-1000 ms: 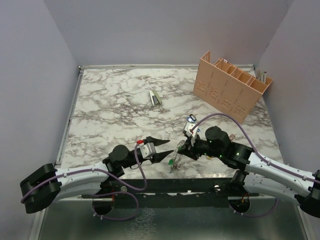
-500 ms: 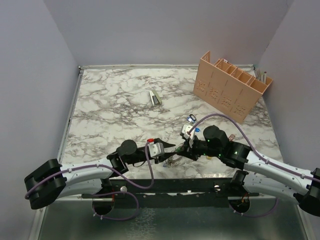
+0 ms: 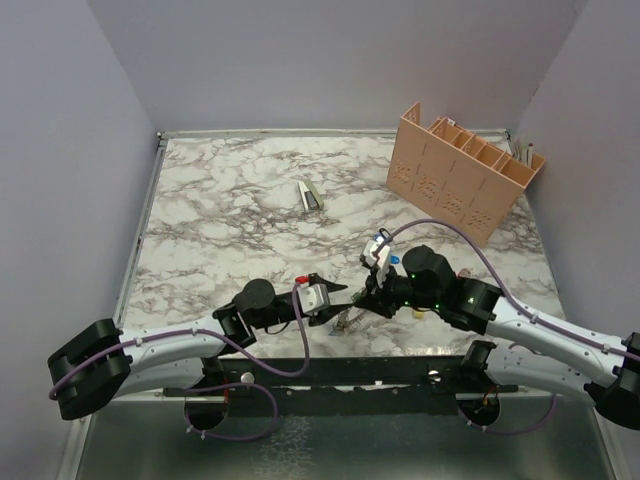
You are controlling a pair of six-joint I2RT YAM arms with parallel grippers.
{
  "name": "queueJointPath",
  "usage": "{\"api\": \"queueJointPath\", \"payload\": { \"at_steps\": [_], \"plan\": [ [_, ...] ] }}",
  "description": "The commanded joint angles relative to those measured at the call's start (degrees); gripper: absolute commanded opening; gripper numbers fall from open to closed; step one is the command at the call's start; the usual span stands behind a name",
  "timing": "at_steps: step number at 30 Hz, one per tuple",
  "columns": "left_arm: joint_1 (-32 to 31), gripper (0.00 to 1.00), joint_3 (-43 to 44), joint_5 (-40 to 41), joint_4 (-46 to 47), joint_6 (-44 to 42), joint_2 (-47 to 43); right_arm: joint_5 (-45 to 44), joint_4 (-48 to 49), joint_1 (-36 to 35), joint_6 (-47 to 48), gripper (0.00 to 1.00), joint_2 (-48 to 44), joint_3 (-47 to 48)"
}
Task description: Remove the keys from the keyring
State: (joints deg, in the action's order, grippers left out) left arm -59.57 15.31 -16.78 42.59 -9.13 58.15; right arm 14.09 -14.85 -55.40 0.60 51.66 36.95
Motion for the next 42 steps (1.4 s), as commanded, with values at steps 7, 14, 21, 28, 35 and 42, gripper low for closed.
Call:
{"api": "queueJointPath", "payload": {
  "at_steps": [7, 14, 21, 28, 35, 42],
  "plan": [
    [0.24, 0.49, -1.22, 4.76, -1.02, -1.88, -3.04, -9.83, -10.89, 0.09, -19.43, 0.01, 4.04, 9.86],
    [0.24, 0.5, 0.55, 9.44, -1.02, 2.03, -0.82, -10.4, -12.0, 0.07, -23.33, 0.01, 3.89, 11.48],
    [0.24, 0.51, 0.1, 8.28, -0.93, 2.8, -0.23, -10.45, -14.3, 0.08, -27.31, 0.01, 7.93, 13.83],
    [0.22, 0.52, 1.08, 4.77, -0.41, -0.55, 4.24, -11.74, -16.65, 0.05, -28.9, 0.01, 9.08, 16.06],
    [0.24, 0.52, 0.51, 4.22, 1.34, -3.69, 4.23, -11.68, -16.44, 0.06, -28.28, 0.01, 8.55, 16.08],
    [0.24, 0.54, 1.24, 0.88, 2.5, -10.68, 5.99, -9.13, -15.03, 0.09, -25.02, 0.01, 7.64, 14.8]
  ]
}}
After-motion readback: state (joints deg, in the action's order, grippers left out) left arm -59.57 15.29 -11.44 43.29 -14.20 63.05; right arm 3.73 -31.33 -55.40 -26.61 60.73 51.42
